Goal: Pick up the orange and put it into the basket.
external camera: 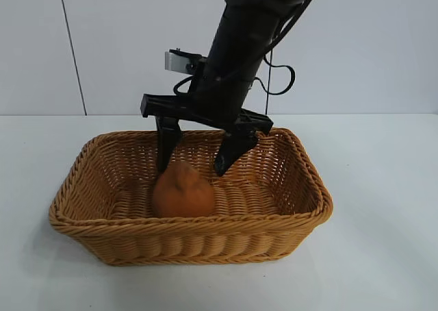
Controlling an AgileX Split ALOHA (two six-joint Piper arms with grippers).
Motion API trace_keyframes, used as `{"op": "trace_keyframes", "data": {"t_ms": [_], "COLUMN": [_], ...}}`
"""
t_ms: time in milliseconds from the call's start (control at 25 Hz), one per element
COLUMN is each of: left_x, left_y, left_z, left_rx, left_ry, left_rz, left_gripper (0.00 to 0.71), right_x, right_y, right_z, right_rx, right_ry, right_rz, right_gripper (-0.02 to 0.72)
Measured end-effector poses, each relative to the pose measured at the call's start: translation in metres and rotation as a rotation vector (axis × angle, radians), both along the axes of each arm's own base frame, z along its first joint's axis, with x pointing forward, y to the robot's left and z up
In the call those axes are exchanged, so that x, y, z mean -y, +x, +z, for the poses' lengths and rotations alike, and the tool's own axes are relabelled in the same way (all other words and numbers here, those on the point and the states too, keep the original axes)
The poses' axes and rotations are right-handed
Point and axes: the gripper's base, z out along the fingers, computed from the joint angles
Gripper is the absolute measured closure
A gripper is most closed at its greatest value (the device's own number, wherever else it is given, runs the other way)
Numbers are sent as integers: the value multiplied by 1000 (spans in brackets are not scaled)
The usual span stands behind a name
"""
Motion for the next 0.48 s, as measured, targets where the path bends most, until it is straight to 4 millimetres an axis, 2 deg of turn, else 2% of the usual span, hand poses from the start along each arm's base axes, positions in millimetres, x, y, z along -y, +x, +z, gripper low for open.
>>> {"op": "trace_keyframes", "data": {"t_ms": [120,280,360,480], "left_x": [0,0,0,0], "left_y": [0,0,0,0], "left_z": [0,0,0,0], "left_rx": [0,0,0,0], "left_ry": [0,0,0,0], "left_rz": [0,0,0,0], "left_gripper": [121,121,121,121], "right_x": [10,32,55,103], "right_y": [8,21,33,54], "right_z": [16,16,15,15], "right_rx": [63,58,59,60], "right_ry": [-21,-28,-35,-47], "right_rz": [-62,-110,-148,-240], "right_gripper": [10,10,10,10]}}
